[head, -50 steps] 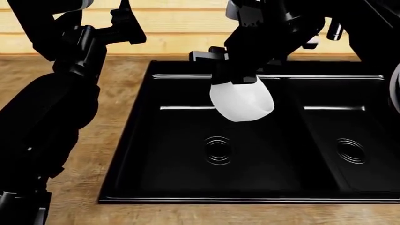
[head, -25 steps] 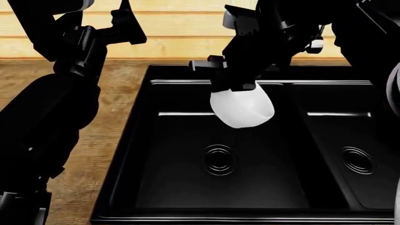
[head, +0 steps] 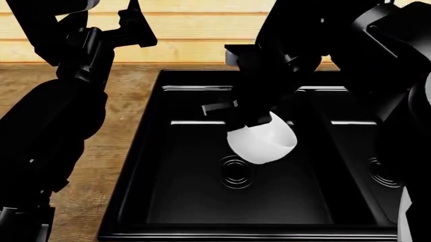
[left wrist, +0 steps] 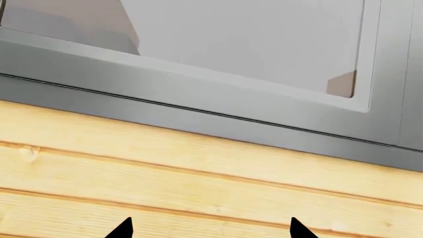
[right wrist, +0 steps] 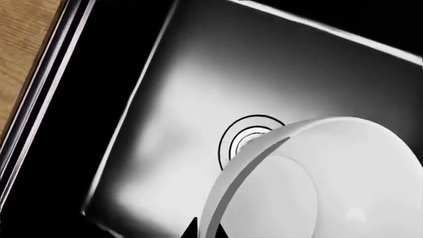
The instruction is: Move the fresh-baked cupcake off the tray onto the counter, and place the bowl used for mixing into the sink.
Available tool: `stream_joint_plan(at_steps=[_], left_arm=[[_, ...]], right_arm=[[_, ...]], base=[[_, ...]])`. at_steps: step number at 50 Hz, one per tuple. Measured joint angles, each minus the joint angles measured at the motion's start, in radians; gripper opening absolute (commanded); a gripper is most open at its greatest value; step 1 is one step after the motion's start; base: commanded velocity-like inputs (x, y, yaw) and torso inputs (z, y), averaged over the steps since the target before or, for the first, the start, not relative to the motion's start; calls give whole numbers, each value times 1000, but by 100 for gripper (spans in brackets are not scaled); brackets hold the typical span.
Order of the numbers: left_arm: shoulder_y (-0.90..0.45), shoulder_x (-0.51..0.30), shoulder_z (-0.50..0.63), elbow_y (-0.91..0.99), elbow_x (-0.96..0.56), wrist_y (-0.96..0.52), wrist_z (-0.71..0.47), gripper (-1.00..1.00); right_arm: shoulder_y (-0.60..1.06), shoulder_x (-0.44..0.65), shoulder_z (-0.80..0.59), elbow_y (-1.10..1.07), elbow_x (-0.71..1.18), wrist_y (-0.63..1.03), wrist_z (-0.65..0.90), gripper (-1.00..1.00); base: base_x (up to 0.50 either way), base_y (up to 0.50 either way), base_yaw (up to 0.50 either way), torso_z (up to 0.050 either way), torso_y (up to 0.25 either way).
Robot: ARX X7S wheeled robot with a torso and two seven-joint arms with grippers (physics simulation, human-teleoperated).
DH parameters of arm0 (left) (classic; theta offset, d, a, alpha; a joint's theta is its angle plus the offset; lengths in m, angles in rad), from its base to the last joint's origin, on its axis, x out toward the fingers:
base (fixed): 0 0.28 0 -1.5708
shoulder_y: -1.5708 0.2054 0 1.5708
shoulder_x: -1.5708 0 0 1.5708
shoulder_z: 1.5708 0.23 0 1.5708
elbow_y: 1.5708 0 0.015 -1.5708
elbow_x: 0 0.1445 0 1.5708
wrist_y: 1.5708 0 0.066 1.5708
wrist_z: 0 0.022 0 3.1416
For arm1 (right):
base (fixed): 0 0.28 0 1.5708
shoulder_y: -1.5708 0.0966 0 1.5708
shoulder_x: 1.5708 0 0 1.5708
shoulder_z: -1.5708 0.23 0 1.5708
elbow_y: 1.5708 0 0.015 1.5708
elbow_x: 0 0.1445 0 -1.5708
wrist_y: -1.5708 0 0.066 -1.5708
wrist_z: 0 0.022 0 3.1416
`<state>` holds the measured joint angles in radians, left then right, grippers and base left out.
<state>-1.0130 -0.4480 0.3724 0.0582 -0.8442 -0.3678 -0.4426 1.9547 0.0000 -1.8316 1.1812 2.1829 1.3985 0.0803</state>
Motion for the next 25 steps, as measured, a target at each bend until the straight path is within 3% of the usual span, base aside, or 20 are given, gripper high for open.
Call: stream_joint_plan(at_steps=[25], left_arm=[[1, -3, -1, 5, -2, 4, -4, 100]], right_arm=[[-96, 0, 139, -84, -166, 45, 78, -100]], base=[[0, 0, 0, 0, 0]])
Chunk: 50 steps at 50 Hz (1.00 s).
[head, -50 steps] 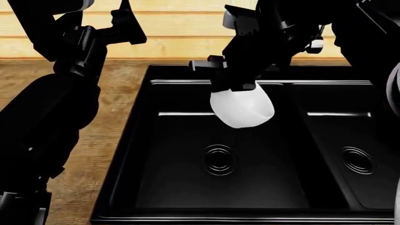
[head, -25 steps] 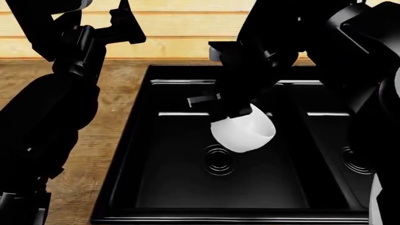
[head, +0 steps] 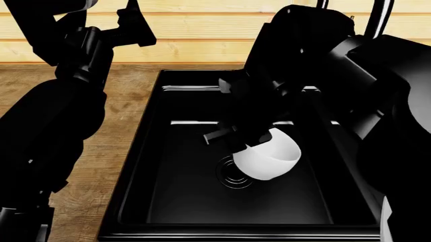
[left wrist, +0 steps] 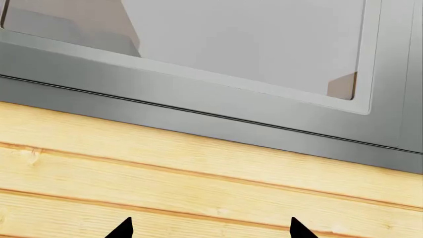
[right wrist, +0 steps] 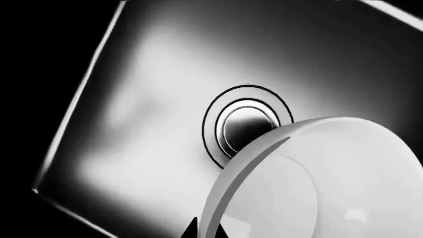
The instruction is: Move the fresh-baked cupcake off the tray onto the counter, and place the bowl used for mixing into the sink.
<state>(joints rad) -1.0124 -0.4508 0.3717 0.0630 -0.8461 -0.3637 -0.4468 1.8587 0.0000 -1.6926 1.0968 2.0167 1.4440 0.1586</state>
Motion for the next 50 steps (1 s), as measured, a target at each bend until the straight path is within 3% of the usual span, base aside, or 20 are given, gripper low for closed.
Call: stream_joint_plan(at_steps=[20, 50], left_arm=[[-1, 3, 3, -8, 2, 6, 3, 100], [-5, 2, 5, -11, 1, 10, 2, 100]], right_arm=[[-6, 0, 33, -51, -145, 79, -31, -100], [25, 0, -122, -203, -357, 125, -393, -100]], base=[[0, 0, 0, 0, 0], [0, 0, 0, 0, 0]])
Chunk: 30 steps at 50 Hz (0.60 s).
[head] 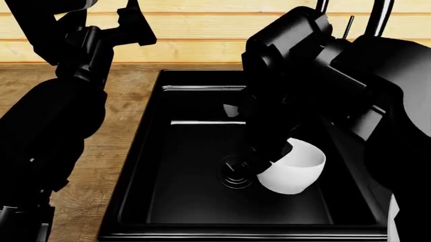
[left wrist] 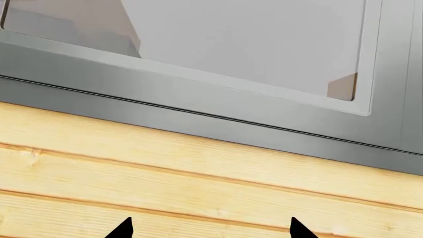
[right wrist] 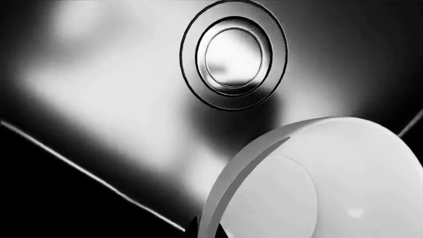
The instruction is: Move the fresh-baked cupcake off the tray onto the counter, and place the bowl used for mixing into the sink.
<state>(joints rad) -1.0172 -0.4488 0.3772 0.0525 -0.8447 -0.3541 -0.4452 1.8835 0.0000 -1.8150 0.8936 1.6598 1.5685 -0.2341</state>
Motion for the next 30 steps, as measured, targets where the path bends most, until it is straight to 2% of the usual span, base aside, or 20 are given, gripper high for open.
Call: stream_joint_plan(at_steps=[7, 8, 22, 30], left_arm=[[1, -1, 1, 1, 0, 1, -1, 100], [1, -1, 1, 1, 0, 1, -1, 100], [4, -4, 1, 6, -3, 1, -3, 100], [0, -1, 5, 1, 0, 1, -2, 100]], right_arm=[[3, 0, -22, -20, -27, 1, -61, -100], [4, 0, -24, -22, -30, 2, -68, 100], [10, 0, -50, -37, -54, 2, -113, 100], [-3, 0, 25, 3, -35, 0, -26, 100]], base=[[0, 0, 0, 0, 0], [0, 0, 0, 0, 0], [0, 0, 0, 0, 0], [0, 0, 0, 0, 0]])
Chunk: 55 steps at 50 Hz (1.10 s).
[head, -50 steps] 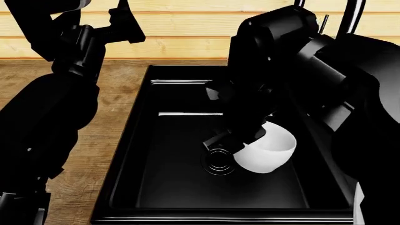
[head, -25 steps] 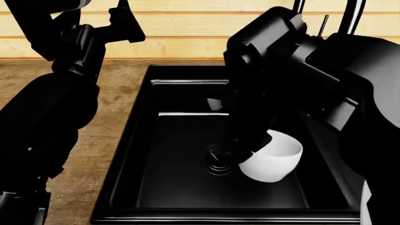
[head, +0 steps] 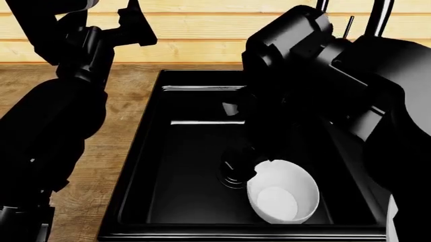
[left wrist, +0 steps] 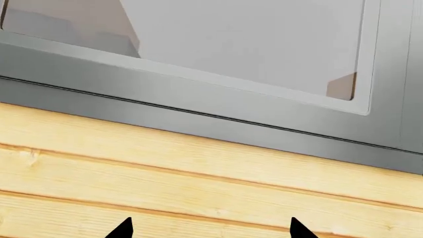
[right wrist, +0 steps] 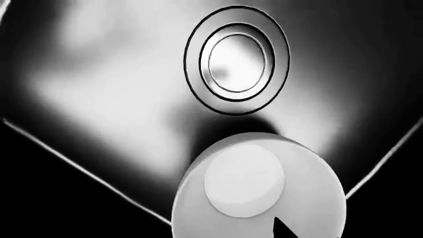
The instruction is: Move the fresh-baked cupcake off the tray onto the counter, and place the bowl used for mixing into the sink.
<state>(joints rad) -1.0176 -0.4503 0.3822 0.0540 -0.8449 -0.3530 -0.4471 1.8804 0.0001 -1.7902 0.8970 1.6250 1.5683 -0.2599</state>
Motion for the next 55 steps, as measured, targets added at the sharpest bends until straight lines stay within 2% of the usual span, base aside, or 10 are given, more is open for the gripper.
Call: stream_joint_plan(at_steps=[6, 15, 24, 33, 38, 44, 52, 55], left_arm=[[-3, -5, 8, 17, -16, -21, 4, 100], [-5, -46, 14, 115, -87, -104, -21, 100], [-5, -138, -23, 310, -248, -226, -128, 100], [32, -277, -101, 581, -481, -299, -291, 100], [32, -382, -150, 732, -669, -302, -303, 100], [-24, -502, -211, 846, -891, -309, -254, 100], [-58, -602, -349, 924, -1130, -324, -176, 100], [-68, -627, -397, 938, -1197, -328, -153, 100]], right_arm=[[-17, 0, 91, 65, 69, -56, 120, 100], [-31, 0, 151, 133, 176, -188, 227, 100], [-52, 19, 213, 146, 254, -373, 301, 100], [-93, 79, 300, 57, 303, -571, 345, 100], [-96, 86, 308, 34, 278, -621, 243, 100], [-90, 80, 290, 16, 218, -655, 43, 100], [-104, 94, 313, -38, 170, -741, -261, 100], [-153, 177, 399, -138, 244, -807, -264, 100]], base=[[0, 0, 0, 0, 0], [0, 0, 0, 0, 0], [0, 0, 0, 0, 0], [0, 0, 0, 0, 0], [0, 0, 0, 0, 0], [0, 0, 0, 0, 0], [0, 0, 0, 0, 0], [0, 0, 0, 0, 0]])
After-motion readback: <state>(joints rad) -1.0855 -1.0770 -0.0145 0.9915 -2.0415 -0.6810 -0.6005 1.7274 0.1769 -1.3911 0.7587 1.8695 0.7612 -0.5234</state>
